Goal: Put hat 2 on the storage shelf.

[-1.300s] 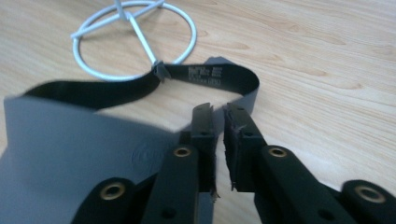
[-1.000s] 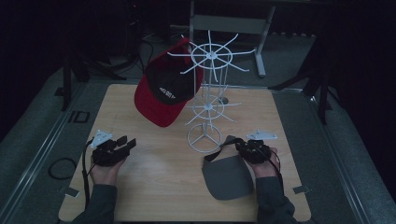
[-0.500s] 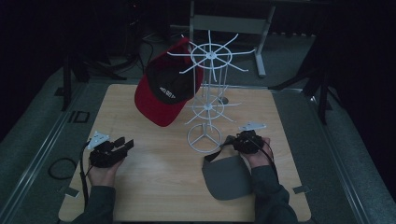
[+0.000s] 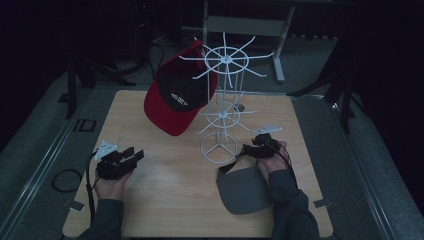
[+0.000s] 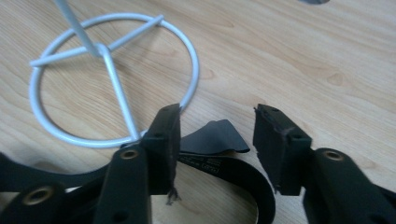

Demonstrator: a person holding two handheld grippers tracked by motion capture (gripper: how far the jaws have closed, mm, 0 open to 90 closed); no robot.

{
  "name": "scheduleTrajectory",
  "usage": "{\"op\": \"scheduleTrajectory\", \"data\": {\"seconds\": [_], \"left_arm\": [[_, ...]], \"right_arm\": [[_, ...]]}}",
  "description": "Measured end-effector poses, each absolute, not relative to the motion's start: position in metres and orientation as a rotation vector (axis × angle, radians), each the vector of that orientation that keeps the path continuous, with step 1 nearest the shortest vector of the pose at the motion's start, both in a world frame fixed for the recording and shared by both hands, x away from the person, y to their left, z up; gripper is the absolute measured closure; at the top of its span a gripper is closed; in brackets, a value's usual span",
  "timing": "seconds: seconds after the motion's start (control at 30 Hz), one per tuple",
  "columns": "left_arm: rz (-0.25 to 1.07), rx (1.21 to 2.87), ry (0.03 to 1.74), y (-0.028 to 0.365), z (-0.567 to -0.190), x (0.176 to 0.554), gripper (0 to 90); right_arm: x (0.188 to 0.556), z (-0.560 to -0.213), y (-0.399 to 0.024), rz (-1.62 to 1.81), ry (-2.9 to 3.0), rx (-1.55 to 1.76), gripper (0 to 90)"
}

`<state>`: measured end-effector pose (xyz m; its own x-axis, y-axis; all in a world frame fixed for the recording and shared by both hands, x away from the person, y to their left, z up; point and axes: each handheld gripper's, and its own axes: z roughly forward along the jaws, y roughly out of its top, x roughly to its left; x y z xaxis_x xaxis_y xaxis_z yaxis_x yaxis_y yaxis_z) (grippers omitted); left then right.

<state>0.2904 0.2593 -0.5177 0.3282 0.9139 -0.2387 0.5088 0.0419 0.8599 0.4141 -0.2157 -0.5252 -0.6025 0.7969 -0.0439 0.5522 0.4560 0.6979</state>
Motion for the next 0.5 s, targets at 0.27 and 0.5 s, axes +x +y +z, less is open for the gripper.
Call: {"op": "scheduleTrajectory", "data": {"seconds": [0.27, 0.5], "left_arm": [[0.516, 1.598, 1.326, 0.263, -0.519, 0.289, 54.5], [0.51, 1.595, 1.331, 0.262, -0.52, 0.289, 54.3]], "right_arm": [[0.417, -0.529, -0.222, 0.921, 2.394, 1.165, 53.4], [0.412, -0.529, -0.227, 0.909, 2.427, 1.096, 43.6]]}}
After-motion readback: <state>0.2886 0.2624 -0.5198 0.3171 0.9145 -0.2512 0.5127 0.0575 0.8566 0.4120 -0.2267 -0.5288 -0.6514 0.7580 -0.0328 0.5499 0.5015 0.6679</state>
